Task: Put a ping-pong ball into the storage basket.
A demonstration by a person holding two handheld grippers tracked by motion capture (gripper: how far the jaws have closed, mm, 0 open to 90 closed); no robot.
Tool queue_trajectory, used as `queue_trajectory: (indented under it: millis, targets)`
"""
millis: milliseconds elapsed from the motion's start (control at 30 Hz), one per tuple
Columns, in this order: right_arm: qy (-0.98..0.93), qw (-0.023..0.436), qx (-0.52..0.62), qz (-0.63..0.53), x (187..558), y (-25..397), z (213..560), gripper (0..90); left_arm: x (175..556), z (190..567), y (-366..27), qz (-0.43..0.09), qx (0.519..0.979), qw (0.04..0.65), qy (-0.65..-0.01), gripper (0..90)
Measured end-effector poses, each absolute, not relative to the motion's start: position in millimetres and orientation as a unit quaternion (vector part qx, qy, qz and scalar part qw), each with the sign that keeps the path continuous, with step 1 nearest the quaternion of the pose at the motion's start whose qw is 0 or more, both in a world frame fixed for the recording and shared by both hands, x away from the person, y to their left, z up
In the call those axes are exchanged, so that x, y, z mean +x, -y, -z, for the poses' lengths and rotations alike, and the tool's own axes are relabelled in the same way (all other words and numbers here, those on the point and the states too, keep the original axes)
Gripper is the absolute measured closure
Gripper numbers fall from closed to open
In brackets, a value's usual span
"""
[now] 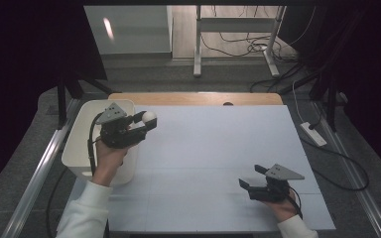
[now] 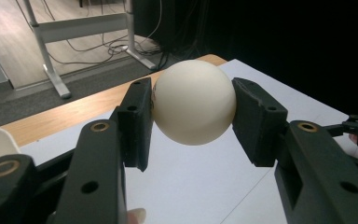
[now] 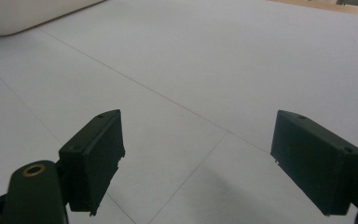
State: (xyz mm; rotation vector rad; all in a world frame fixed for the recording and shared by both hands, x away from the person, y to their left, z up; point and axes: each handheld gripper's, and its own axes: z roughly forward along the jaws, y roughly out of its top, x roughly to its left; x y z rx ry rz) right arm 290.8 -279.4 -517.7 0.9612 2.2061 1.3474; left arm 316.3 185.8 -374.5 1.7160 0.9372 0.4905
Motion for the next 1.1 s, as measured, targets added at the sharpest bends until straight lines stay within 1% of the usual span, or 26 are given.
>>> queue_trajectory:
  millis: [667, 1100]
  targets:
    - [-0.785, 0.191, 0.343, -0.478, 291.3, 279.0, 517.9, 16.9, 319.2, 369.4, -212.9, -0.231, 0.703, 0.521, -0.424, 51.0]
    - [-0.785, 0.191, 0.344, -0.478, 291.2, 278.7, 518.0, 17.0, 326.6, 376.2, -227.7, -0.241, 0.698, 0.5, -0.453, 51.0]
